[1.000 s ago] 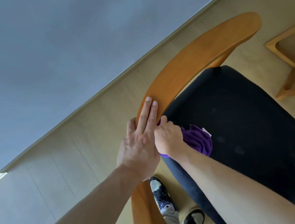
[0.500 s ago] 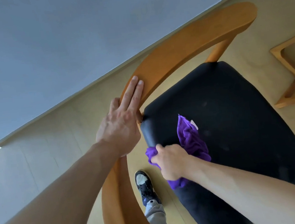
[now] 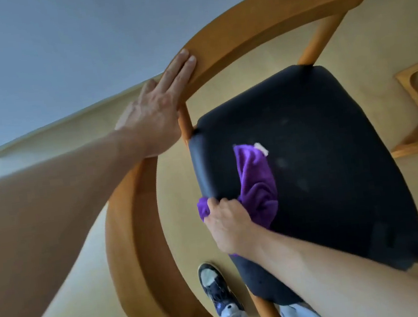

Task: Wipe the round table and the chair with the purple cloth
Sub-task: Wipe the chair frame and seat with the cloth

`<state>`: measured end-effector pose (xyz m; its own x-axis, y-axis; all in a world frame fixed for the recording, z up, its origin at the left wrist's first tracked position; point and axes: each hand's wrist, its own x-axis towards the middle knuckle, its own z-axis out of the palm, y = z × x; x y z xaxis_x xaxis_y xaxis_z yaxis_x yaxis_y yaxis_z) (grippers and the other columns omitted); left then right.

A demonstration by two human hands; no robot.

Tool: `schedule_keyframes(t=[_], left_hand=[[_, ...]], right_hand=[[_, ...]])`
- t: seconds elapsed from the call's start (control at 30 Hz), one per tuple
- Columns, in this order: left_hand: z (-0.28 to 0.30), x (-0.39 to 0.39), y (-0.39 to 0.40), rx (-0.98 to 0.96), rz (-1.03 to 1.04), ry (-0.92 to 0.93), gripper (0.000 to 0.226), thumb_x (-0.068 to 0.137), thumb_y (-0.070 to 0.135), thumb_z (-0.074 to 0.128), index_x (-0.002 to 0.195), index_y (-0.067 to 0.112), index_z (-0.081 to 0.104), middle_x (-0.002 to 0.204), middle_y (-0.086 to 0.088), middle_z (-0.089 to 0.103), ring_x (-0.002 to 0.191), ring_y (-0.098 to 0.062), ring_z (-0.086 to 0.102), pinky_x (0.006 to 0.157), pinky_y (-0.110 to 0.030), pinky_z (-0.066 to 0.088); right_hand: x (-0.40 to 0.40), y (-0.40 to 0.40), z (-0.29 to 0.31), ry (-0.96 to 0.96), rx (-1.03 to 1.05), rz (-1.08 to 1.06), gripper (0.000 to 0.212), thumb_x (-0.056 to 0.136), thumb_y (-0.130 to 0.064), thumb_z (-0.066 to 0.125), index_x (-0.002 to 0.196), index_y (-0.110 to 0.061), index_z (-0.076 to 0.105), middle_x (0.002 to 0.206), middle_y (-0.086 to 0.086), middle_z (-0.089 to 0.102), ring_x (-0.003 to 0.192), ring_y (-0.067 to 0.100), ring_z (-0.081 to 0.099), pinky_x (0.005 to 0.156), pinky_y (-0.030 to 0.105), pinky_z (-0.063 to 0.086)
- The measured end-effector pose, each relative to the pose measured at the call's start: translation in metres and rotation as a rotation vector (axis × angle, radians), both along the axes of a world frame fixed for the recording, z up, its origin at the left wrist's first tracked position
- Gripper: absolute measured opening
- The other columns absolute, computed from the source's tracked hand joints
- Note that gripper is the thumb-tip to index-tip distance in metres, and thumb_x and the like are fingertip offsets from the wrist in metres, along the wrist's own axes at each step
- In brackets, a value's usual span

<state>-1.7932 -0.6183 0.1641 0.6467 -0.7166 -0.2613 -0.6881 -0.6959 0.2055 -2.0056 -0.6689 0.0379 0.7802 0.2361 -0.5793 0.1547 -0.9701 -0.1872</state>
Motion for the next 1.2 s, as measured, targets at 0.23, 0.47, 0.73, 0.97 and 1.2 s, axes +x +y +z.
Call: schedule_keyframes(t=[0.23, 0.47, 0.73, 0.97, 1.2], left_hand=[[0.012, -0.039, 0.001, 0.055, 0.188, 0.046, 0.094, 0.093, 0.010, 0.048, 0.159, 0.033, -0.014, 0.166, 0.019, -0.018, 0.145, -0.033, 0.022, 0.112, -0.051, 0.038], [0.045, -0.141, 0.078, 0.054, 0.240, 0.010, 0.048, 0.090, 0.032, 0.049, 0.136, 0.028, 0.060, 0.164, 0.001, 0.031, 0.156, -0.024, 0.007, 0.124, -0.056, 0.017], [0.038, -0.244, 0.111, -0.182, 0.348, -0.088, 0.022, 0.075, 0.018, 0.060, 0.089, 0.016, 0.077, 0.125, -0.002, 0.069, 0.154, -0.031, 0.021, 0.112, -0.064, 0.031], [0.041, -0.247, 0.104, -0.126, 0.391, -0.124, 0.025, 0.079, 0.025, 0.056, 0.092, 0.016, 0.076, 0.127, -0.003, 0.067, 0.155, -0.030, 0.019, 0.120, -0.062, 0.021], [0.035, -0.319, 0.082, 0.019, 0.410, -0.158, 0.040, 0.075, 0.027, 0.056, 0.108, 0.015, 0.074, 0.148, -0.007, 0.054, 0.154, -0.037, 0.015, 0.120, -0.068, -0.003]], right_hand=[[-0.049, -0.024, 0.027, 0.378, 0.285, -0.174, 0.042, 0.092, -0.020, 0.051, 0.131, -0.028, 0.062, 0.137, 0.008, 0.051, 0.123, 0.031, 0.059, 0.094, 0.034, 0.042], [0.030, -0.027, 0.007, 0.014, 0.242, -0.482, 0.057, 0.093, -0.025, 0.051, 0.148, -0.032, 0.041, 0.127, 0.012, 0.044, 0.107, 0.038, 0.059, 0.087, 0.041, 0.047], [-0.124, -0.006, 0.002, 0.055, -0.003, 0.071, 0.036, 0.079, -0.016, 0.062, 0.113, -0.028, 0.065, 0.103, 0.005, 0.047, 0.076, 0.026, 0.053, 0.058, 0.035, 0.031], [-0.080, -0.036, 0.030, 0.286, 0.168, 0.153, 0.050, 0.093, -0.018, 0.049, 0.139, -0.037, 0.053, 0.108, 0.001, 0.042, 0.097, 0.027, 0.060, 0.072, 0.036, 0.038], [-0.104, -0.019, 0.006, -0.091, 0.057, 0.218, 0.027, 0.073, -0.012, 0.071, 0.096, -0.022, 0.063, 0.097, 0.010, 0.047, 0.076, 0.032, 0.057, 0.056, 0.038, 0.038]])
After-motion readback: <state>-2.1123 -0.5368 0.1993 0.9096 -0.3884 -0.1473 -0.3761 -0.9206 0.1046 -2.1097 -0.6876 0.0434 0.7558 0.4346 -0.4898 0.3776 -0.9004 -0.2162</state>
